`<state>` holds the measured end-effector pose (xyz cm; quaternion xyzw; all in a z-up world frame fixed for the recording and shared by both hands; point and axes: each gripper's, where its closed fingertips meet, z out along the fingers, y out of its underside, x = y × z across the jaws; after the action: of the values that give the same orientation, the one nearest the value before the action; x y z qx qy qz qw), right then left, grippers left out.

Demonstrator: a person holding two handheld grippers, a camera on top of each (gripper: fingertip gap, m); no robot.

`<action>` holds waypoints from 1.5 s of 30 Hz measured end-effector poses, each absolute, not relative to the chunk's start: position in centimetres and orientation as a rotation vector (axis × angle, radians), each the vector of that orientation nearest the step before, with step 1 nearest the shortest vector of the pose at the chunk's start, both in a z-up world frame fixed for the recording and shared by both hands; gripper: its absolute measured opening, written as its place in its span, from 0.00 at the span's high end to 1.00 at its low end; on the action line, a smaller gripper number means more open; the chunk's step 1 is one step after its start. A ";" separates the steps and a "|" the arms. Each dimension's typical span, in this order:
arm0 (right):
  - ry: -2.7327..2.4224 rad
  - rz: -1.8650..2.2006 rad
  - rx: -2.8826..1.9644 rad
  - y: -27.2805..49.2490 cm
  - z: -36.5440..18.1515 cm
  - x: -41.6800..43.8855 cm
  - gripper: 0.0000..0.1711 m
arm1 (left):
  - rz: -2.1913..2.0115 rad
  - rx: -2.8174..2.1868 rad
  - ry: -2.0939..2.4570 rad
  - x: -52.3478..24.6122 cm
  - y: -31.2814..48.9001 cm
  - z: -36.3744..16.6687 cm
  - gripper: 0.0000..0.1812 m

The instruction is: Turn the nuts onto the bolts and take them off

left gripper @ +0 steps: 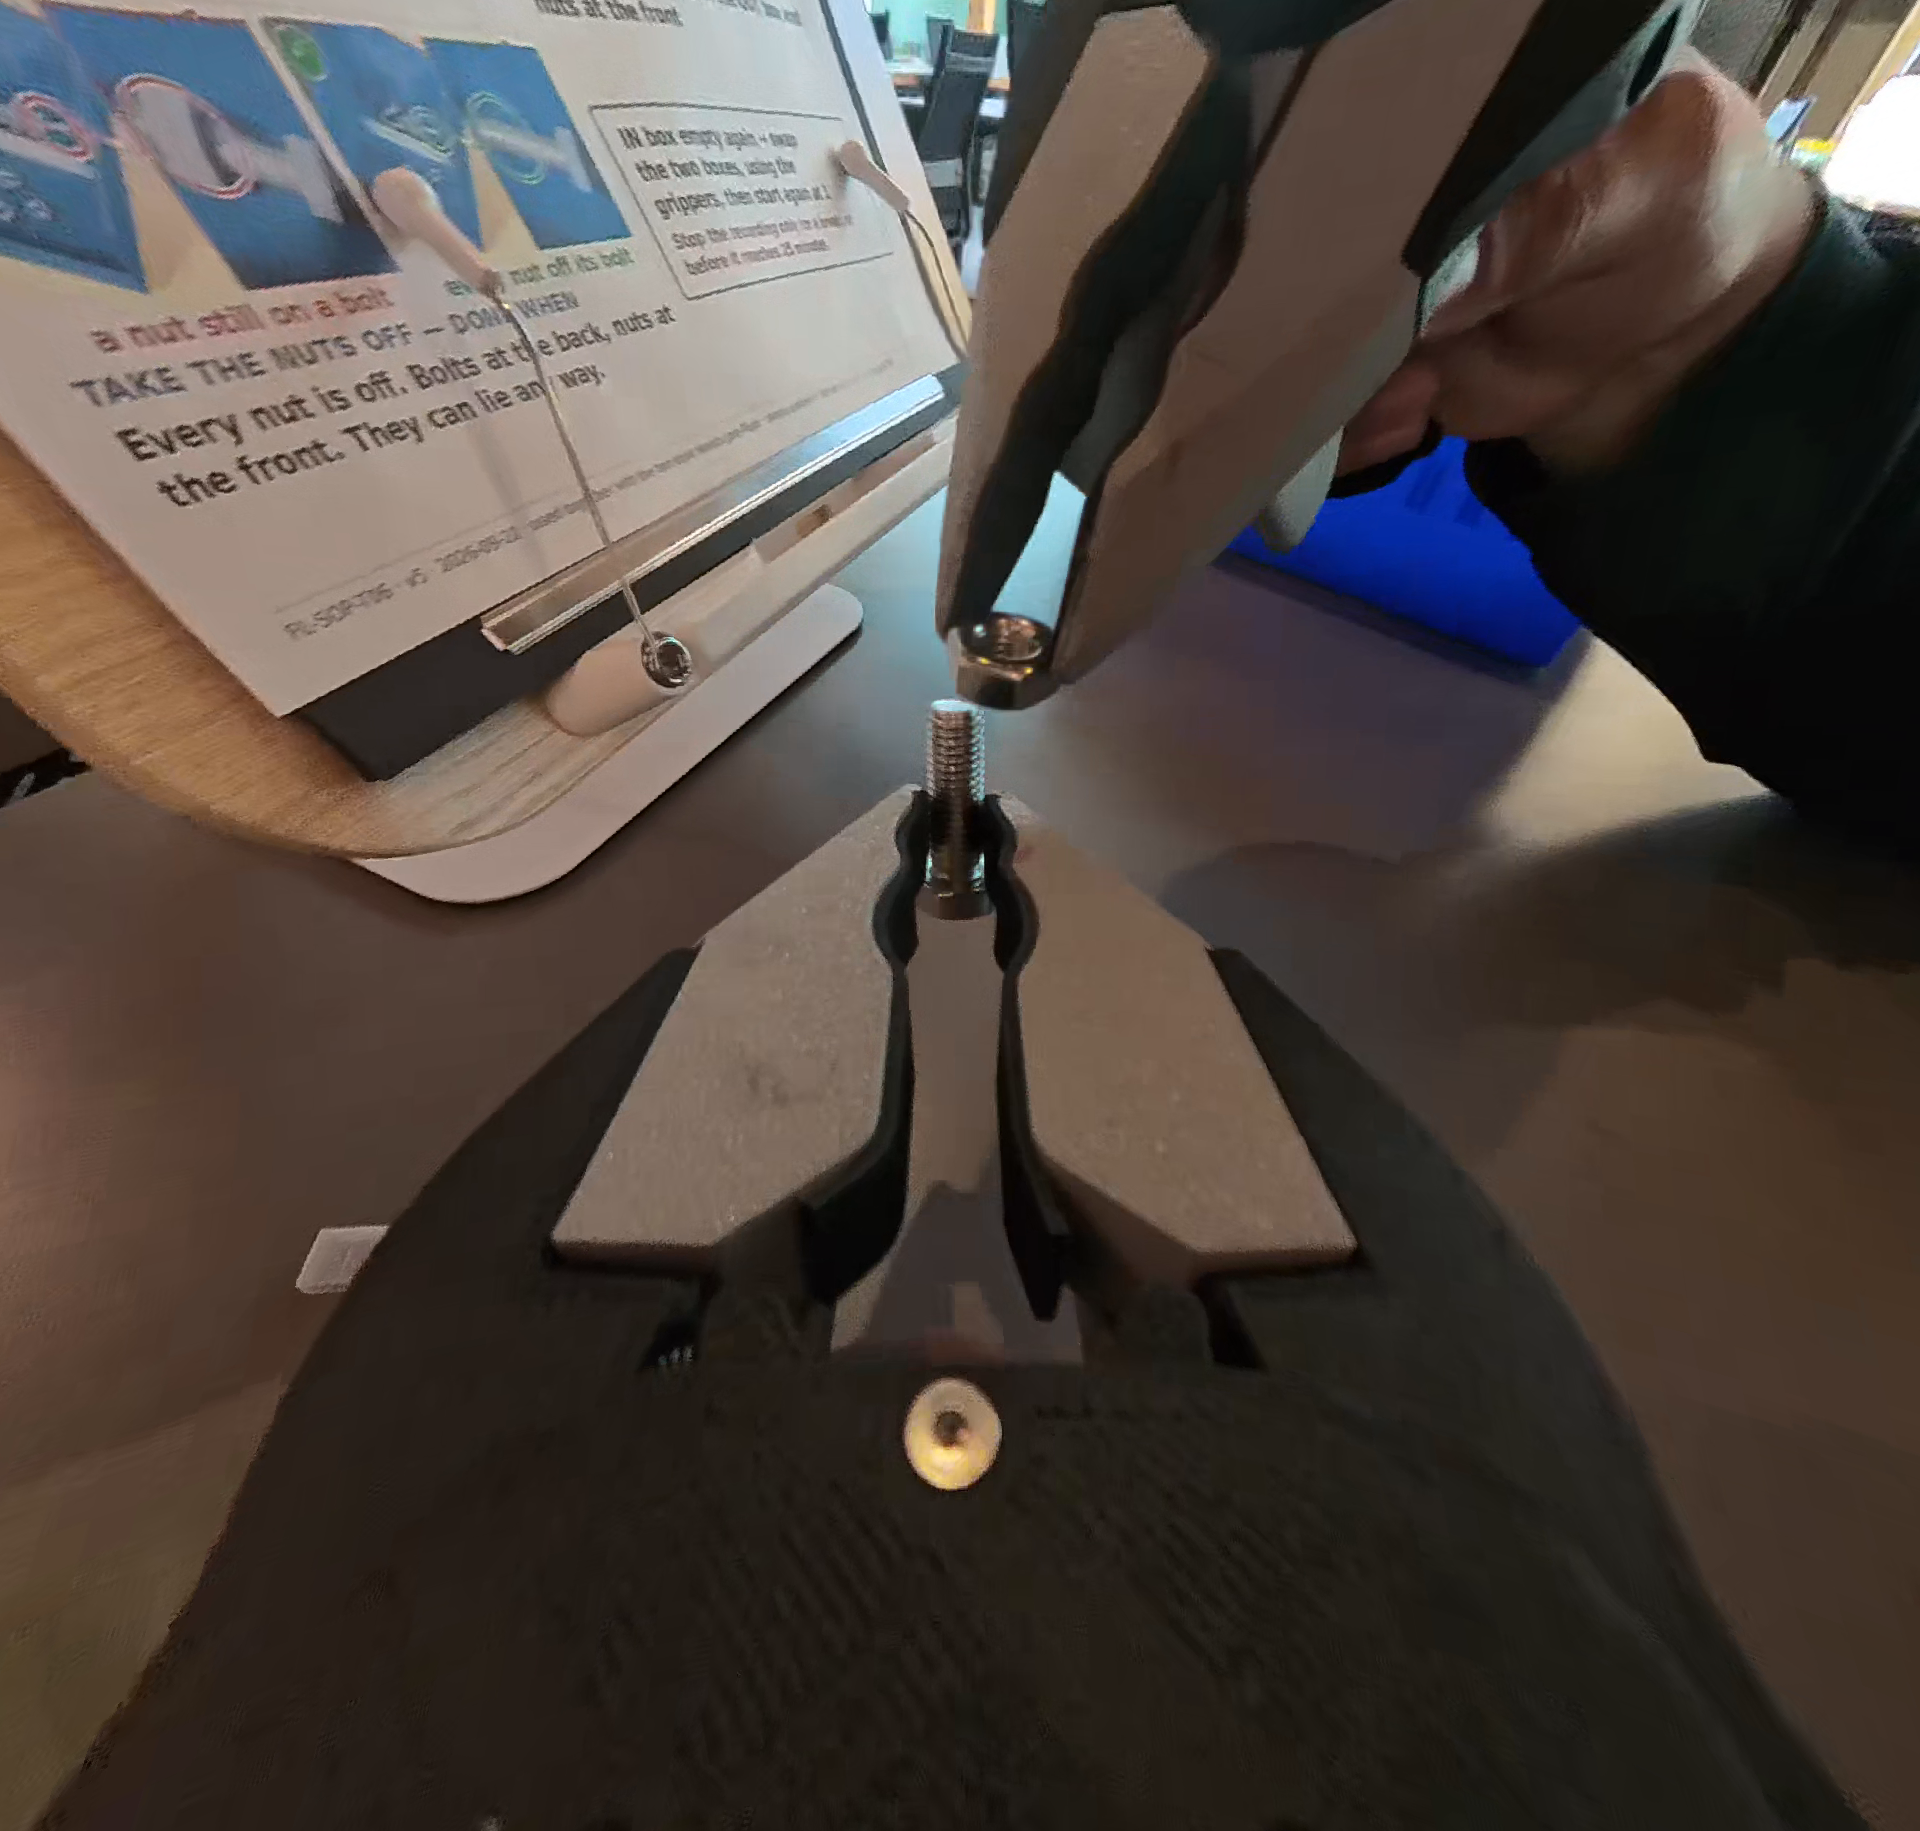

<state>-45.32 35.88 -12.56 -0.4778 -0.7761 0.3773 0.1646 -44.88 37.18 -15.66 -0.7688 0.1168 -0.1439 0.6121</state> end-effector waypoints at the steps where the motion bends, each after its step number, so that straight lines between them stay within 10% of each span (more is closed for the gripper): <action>1: -2.215 1.081 -1.360 35.7 -12.5 -45.2 0.92 | -0.328 -1.777 0.279 -44.7 37.2 -15.7 0.96; 45: -2.164 1.352 -1.301 34.8 -10.4 -44.9 0.92 | -0.388 -1.609 0.279 -43.6 36.5 -12.8 0.96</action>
<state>-44.94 34.85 -10.43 -0.4500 -0.7483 0.4674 0.1382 -43.61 36.46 -12.75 -0.7133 0.1239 -0.1719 0.6680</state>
